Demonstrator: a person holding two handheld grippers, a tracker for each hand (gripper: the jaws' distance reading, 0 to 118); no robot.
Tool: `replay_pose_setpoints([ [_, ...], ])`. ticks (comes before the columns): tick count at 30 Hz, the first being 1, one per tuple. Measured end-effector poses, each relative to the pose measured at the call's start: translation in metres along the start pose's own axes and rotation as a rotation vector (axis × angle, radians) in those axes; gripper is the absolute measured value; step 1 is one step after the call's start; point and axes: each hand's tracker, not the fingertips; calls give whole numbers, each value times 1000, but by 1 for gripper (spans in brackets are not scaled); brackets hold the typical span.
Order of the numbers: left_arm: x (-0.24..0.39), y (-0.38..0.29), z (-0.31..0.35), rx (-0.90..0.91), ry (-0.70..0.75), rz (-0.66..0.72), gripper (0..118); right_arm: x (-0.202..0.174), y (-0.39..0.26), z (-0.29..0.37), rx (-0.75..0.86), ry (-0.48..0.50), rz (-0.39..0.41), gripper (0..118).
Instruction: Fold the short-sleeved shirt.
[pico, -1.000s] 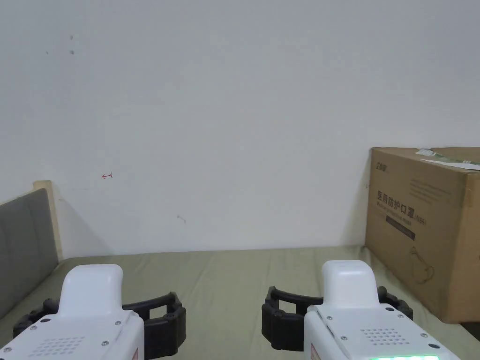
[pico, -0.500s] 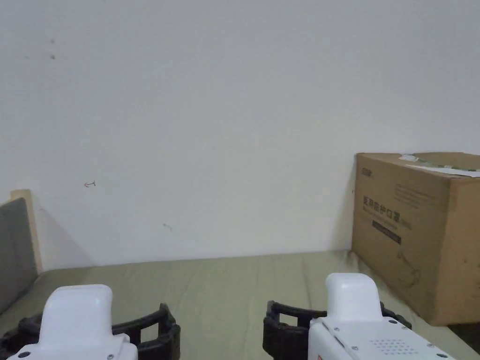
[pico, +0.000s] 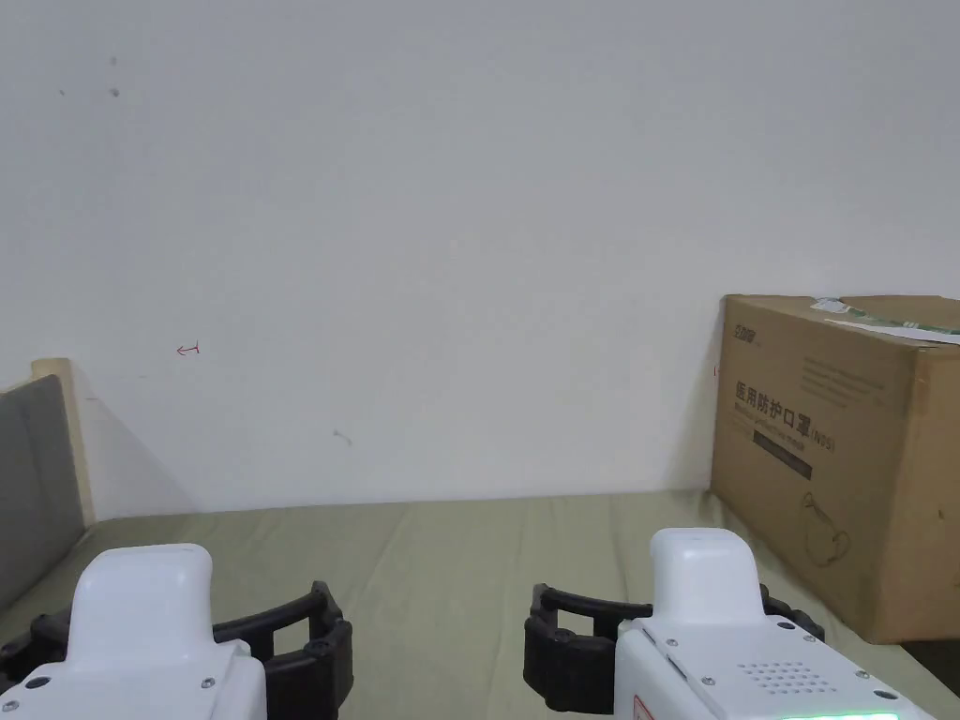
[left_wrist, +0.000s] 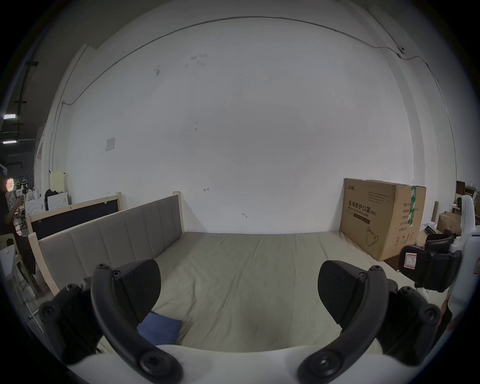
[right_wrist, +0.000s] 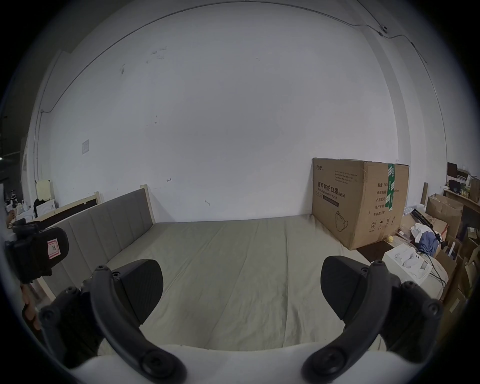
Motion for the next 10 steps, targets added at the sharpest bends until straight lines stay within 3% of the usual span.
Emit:
replay_pose_setpoints([
  [10,0,-1,-3,6,-18,-3,118,1,-1,0,-3,-10,5,118],
])
